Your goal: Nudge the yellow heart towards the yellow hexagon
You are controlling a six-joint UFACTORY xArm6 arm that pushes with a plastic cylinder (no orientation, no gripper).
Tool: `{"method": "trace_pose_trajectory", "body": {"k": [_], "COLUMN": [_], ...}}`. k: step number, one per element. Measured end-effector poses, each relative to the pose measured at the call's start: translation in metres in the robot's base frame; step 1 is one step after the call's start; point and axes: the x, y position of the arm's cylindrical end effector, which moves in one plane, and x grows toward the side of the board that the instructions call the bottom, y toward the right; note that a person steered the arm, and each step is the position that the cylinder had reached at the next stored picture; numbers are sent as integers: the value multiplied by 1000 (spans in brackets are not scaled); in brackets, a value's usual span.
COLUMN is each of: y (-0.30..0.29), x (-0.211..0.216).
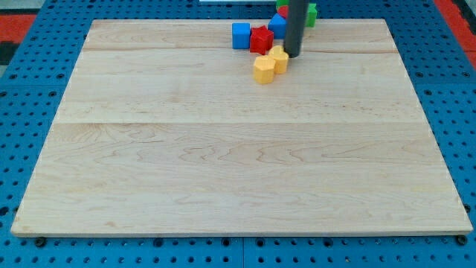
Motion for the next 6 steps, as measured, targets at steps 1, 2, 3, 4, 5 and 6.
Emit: {"method": "trace_pose_trajectory", "body": {"k": [1,2,3,4,5,6], "y": [-52,-110,-149,-209,-213,-186], "x": [12,16,-14,-9,20,35]}}
